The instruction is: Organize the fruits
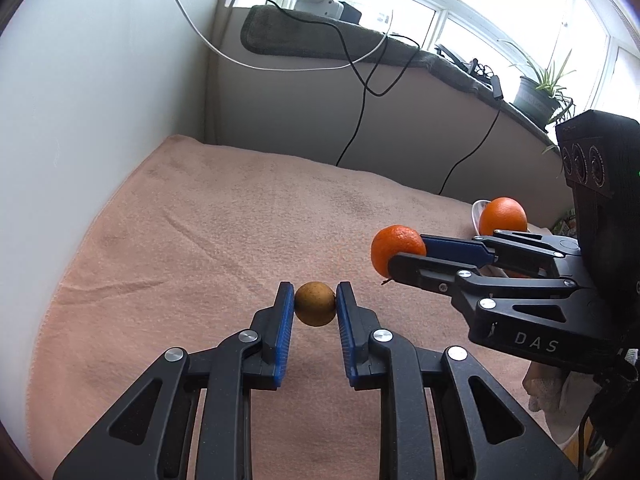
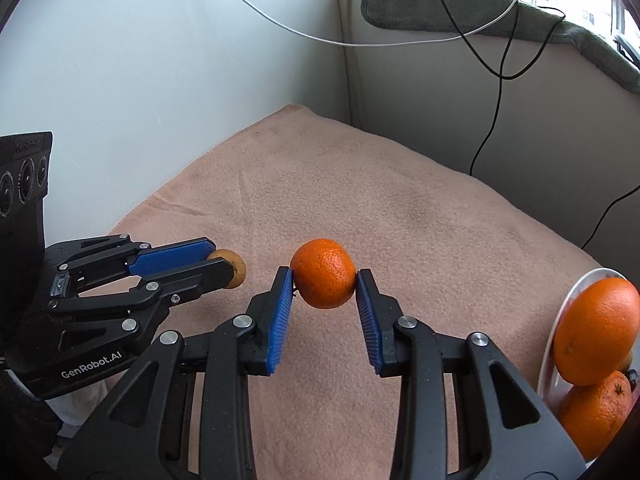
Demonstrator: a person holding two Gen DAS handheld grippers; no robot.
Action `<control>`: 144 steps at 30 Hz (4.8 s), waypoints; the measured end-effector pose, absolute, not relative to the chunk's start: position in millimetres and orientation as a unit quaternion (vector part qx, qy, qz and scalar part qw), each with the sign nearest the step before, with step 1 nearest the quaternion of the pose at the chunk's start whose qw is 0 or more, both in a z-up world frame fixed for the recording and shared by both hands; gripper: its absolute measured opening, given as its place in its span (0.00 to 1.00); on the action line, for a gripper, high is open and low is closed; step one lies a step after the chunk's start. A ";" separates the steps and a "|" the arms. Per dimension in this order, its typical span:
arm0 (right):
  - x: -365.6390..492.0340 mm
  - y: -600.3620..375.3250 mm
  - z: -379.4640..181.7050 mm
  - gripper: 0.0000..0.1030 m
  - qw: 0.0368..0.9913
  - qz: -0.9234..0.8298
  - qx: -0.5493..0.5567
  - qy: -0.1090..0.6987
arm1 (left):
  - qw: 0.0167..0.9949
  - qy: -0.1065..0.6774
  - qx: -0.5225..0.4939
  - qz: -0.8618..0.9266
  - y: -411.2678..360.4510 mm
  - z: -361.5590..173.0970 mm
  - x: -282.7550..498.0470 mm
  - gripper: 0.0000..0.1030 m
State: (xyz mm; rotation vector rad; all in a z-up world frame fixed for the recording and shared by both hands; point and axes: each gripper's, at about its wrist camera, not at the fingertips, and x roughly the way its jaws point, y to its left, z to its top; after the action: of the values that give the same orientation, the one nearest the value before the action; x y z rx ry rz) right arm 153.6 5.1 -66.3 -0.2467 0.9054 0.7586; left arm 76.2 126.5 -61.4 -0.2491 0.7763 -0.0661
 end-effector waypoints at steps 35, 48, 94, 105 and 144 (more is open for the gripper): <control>147.8 -230.6 -8.4 0.33 0.905 0.193 -0.017 0.379 | 0.918 0.334 -0.043 -0.207 -68.4 -5.3 135.5 0.19; 165.1 -247.9 -30.7 0.33 0.897 0.182 -0.008 0.403 | 0.914 0.341 -0.019 -0.221 -108.7 -11.1 163.2 0.20; 74.3 -258.3 17.0 0.98 0.940 0.135 -0.006 0.313 | 0.939 0.308 -0.023 -0.153 -80.3 12.0 86.2 0.77; 66.6 -262.1 20.7 0.98 0.944 0.122 0.000 0.307 | 0.944 0.301 -0.028 -0.135 -74.8 16.7 75.2 0.77; 65.4 -255.3 15.7 0.99 0.943 0.119 -0.003 0.311 | 0.948 0.290 -0.017 -0.130 -73.3 19.6 64.6 0.78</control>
State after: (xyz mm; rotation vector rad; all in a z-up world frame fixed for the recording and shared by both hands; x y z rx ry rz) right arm 65.4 -255.3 15.7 -0.0060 0.6346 0.2422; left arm 64.6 -73.3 19.6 -0.0340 0.5903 -0.2636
